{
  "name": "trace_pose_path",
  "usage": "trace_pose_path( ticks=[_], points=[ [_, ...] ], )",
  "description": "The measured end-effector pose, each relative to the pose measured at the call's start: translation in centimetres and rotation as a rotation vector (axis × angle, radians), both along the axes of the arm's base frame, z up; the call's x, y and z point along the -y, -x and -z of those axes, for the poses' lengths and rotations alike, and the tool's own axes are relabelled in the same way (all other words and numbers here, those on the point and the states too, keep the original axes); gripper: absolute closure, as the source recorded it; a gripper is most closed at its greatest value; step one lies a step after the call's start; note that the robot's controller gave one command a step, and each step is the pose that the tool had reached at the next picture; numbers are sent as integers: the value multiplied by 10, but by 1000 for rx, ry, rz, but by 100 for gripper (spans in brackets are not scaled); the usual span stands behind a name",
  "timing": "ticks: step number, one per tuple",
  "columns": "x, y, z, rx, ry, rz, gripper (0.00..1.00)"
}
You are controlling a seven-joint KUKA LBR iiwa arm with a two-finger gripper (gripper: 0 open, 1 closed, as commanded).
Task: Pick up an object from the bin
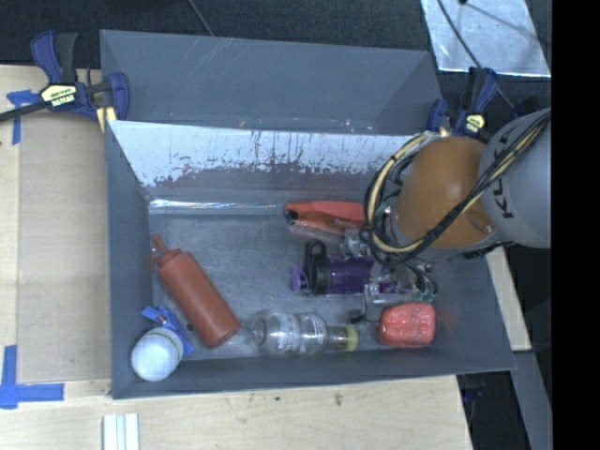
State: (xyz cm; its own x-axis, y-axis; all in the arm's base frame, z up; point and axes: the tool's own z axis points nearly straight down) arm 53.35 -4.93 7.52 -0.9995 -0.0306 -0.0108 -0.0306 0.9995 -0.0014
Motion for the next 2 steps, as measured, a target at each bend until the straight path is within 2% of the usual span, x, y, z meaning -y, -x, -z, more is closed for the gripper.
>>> trace_pose_path(
  ticks=[1, 2],
  points=[
    [32, -9, 4, -6, -5, 27, 0],
    [0, 0, 0, 0, 0, 0, 100]
  ],
)
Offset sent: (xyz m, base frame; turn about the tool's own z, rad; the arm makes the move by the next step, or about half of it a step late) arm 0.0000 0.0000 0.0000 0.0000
